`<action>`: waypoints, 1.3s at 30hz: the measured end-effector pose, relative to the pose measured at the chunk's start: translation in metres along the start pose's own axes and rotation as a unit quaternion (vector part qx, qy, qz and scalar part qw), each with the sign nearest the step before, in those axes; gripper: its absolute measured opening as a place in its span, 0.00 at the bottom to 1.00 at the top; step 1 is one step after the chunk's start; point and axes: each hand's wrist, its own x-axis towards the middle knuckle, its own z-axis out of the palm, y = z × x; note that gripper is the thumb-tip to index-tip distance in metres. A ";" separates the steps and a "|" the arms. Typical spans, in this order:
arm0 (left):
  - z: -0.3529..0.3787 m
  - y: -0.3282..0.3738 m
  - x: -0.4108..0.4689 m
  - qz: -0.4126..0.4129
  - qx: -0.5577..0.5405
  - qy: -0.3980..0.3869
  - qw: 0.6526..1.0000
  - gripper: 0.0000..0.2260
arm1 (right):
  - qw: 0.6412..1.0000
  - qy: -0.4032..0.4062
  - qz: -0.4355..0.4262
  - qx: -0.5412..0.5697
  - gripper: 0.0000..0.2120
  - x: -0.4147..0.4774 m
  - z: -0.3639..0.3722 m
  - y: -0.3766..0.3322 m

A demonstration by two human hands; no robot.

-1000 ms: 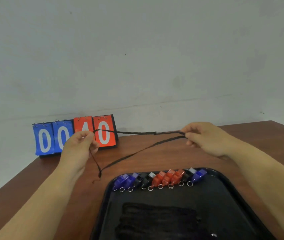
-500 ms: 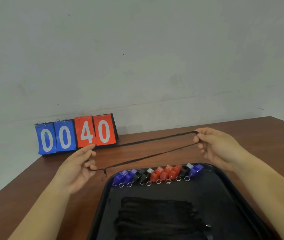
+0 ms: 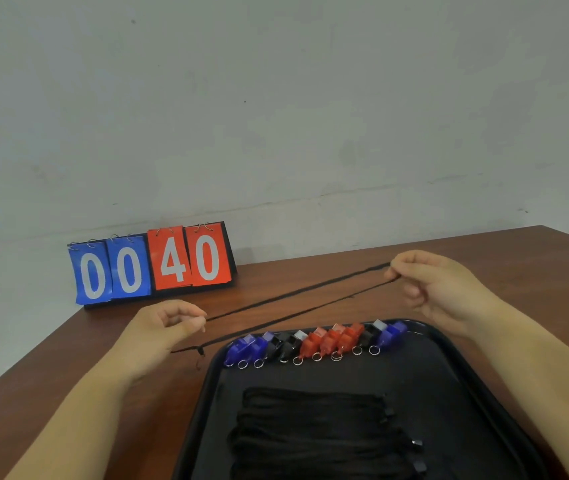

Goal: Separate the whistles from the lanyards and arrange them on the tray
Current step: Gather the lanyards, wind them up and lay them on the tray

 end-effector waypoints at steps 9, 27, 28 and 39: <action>-0.011 0.006 -0.005 0.031 0.095 -0.115 0.988 0.06 | 0.996 -0.014 0.036 0.080 0.11 0.006 0.001 0.006; -0.011 -0.001 0.000 0.042 0.141 0.023 0.989 0.09 | 0.925 0.016 -0.063 -0.373 0.08 -0.001 -0.003 0.003; -0.011 -0.002 0.000 0.039 0.134 0.034 0.990 0.09 | 0.940 0.019 -0.052 -0.337 0.10 0.000 -0.004 0.003; -0.010 -0.006 0.004 -0.012 -0.083 0.120 0.989 0.09 | 0.919 -0.007 -0.057 -0.389 0.02 -0.003 -0.006 0.001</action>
